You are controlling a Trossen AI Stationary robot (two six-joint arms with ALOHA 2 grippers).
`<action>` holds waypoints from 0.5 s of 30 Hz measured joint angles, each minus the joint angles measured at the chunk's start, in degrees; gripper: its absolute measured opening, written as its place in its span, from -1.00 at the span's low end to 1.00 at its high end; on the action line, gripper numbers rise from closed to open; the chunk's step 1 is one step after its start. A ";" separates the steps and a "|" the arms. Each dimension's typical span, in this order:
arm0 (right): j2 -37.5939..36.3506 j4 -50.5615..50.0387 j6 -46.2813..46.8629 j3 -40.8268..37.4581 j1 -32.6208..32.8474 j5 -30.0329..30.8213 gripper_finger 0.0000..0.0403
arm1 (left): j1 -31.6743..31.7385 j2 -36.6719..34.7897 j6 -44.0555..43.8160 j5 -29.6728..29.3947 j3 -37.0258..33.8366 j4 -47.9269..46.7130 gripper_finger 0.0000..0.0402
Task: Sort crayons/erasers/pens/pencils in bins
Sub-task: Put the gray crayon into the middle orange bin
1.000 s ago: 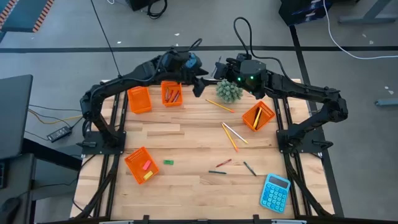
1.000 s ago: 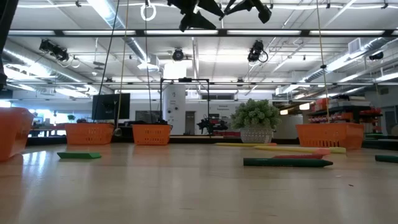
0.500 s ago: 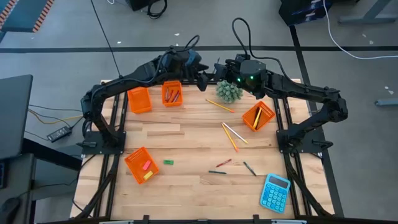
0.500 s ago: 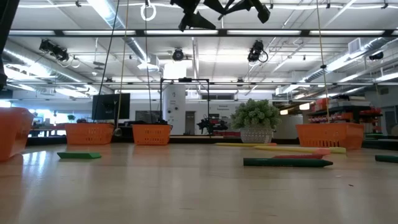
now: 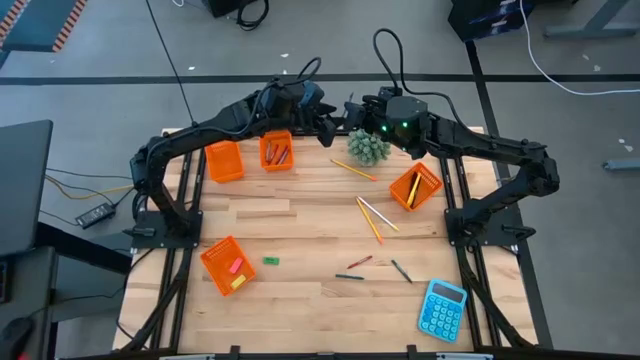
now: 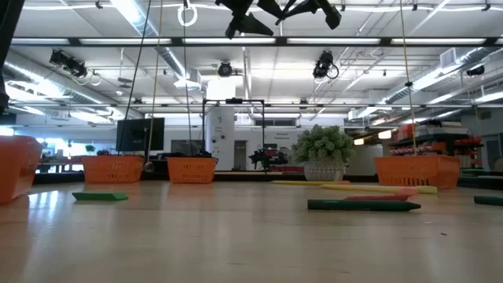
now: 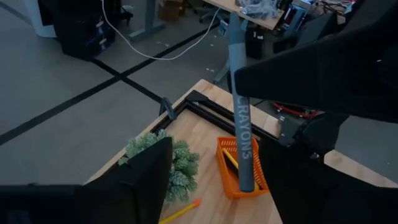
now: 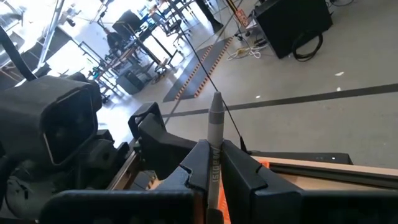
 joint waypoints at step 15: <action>0.00 -0.81 -0.03 -0.01 0.02 -0.83 -0.83 | -0.27 0.96 -2.27 1.32 0.00 -0.03 -0.08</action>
